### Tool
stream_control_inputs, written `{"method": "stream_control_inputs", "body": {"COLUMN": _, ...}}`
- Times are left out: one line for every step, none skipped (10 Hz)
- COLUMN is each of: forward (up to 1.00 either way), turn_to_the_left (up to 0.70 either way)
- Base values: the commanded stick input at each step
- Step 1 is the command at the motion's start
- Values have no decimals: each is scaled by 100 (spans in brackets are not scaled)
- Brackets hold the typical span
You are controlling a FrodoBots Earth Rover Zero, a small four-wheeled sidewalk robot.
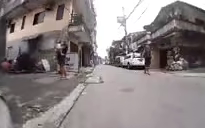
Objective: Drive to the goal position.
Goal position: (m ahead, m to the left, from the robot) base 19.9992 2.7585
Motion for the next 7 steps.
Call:
{"method": "stream_control_inputs", "body": {"forward": 100, "turn_to_the_left": 0}}
{"method": "stream_control_inputs", "body": {"forward": 100, "turn_to_the_left": 0}}
{"method": "stream_control_inputs", "body": {"forward": 100, "turn_to_the_left": 0}}
{"method": "stream_control_inputs", "body": {"forward": 100, "turn_to_the_left": 0}}
{"method": "stream_control_inputs", "body": {"forward": 100, "turn_to_the_left": 0}}
{"method": "stream_control_inputs", "body": {"forward": 100, "turn_to_the_left": 0}}
{"method": "stream_control_inputs", "body": {"forward": 100, "turn_to_the_left": 0}}
